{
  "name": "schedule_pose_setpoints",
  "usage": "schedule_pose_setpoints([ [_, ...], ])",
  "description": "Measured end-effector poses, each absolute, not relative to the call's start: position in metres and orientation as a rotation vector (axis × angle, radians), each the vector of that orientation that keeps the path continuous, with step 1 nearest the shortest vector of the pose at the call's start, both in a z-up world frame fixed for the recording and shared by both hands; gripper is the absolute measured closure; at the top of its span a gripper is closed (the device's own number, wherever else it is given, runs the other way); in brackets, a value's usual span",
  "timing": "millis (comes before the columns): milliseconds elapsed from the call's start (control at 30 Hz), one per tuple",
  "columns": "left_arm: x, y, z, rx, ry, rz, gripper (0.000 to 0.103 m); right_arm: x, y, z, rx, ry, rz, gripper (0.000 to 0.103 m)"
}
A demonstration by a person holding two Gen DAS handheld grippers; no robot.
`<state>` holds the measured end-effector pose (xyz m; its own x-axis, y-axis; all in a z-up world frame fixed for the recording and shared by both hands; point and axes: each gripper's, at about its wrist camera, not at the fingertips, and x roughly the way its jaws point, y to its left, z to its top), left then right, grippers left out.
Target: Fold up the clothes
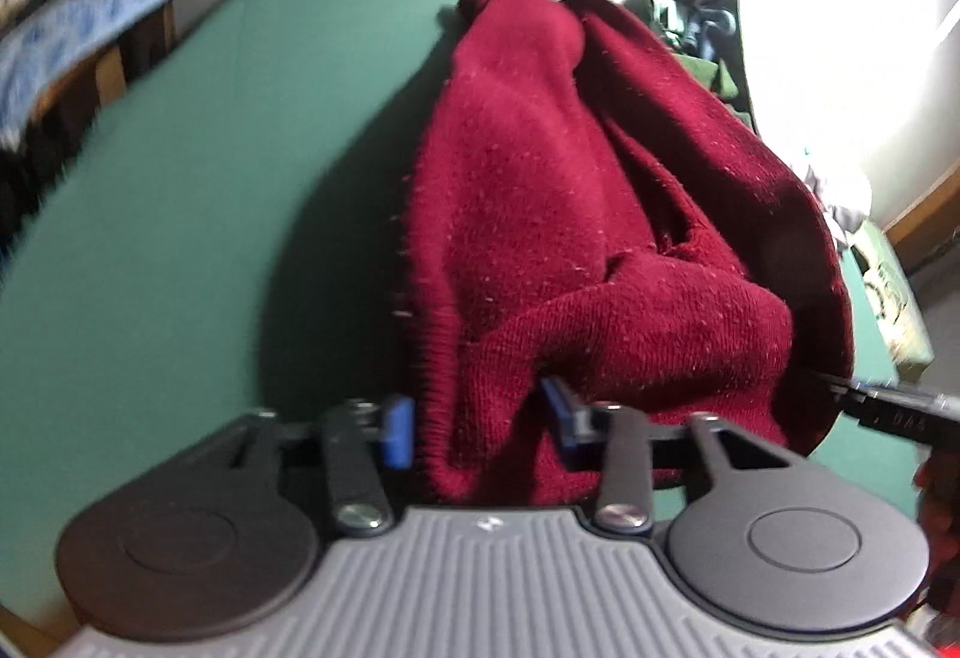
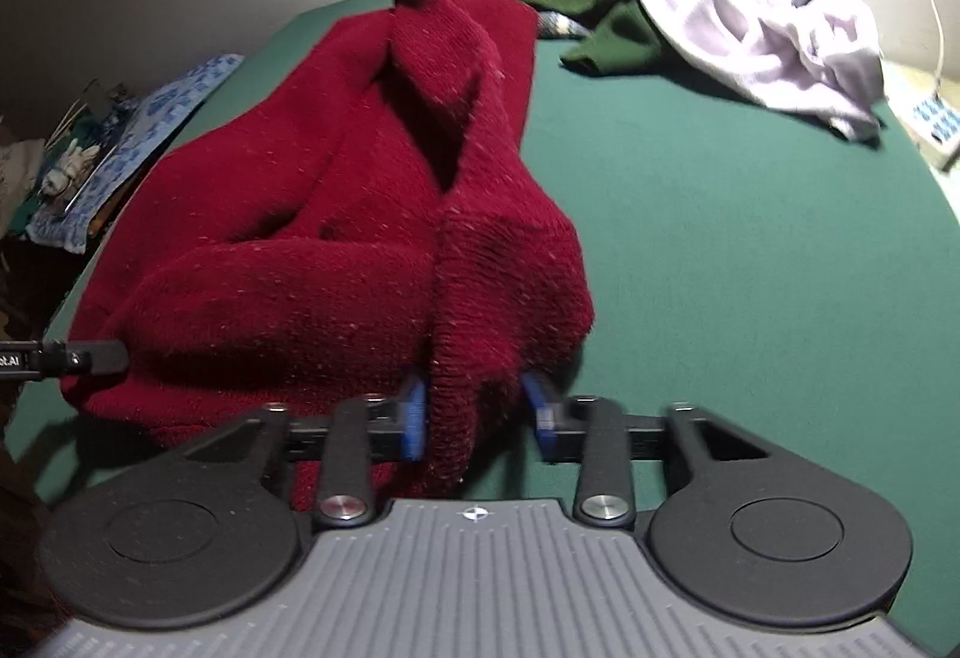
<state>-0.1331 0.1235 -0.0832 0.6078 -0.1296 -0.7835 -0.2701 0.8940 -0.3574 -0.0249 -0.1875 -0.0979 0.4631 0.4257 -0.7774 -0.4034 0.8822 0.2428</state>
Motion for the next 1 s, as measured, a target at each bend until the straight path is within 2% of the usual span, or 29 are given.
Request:
schedule_pose_setpoints([
  [67,-0.136,0.125,-0.081,-0.471,0.913,0.092,0.089,-0.026,-0.192,-0.1,0.041,0.973,0.502,0.093],
  [133,-0.139,0.122,-0.074,-0.451,0.902,0.088,0.094,-0.03,-0.196,-0.098,0.045,0.97,0.509,0.094],
  [400,-0.162,0.111,-0.045,-0.369,0.88,0.041,0.095,-0.048,-0.216,-0.073,0.091,0.957,0.554,0.095],
  [767,-0.18,0.103,-0.072,-0.321,1.003,0.013,0.094,-0.061,-0.209,-0.088,0.001,1.087,0.59,0.095],
  [833,-0.179,0.103,-0.074,-0.304,1.013,0.011,0.091,-0.062,-0.206,-0.094,-0.025,1.11,0.589,0.095],
  [867,-0.179,0.103,-0.075,-0.296,1.017,0.009,0.084,-0.063,-0.205,-0.097,-0.037,1.121,0.589,0.094],
  [933,-0.181,0.107,-0.068,-0.27,1.001,0.005,0.076,-0.06,-0.203,-0.094,-0.055,1.121,0.593,0.087],
  [1000,-0.186,0.116,-0.055,-0.239,0.969,0.003,0.066,-0.056,-0.203,-0.081,-0.074,1.085,0.606,0.069],
])
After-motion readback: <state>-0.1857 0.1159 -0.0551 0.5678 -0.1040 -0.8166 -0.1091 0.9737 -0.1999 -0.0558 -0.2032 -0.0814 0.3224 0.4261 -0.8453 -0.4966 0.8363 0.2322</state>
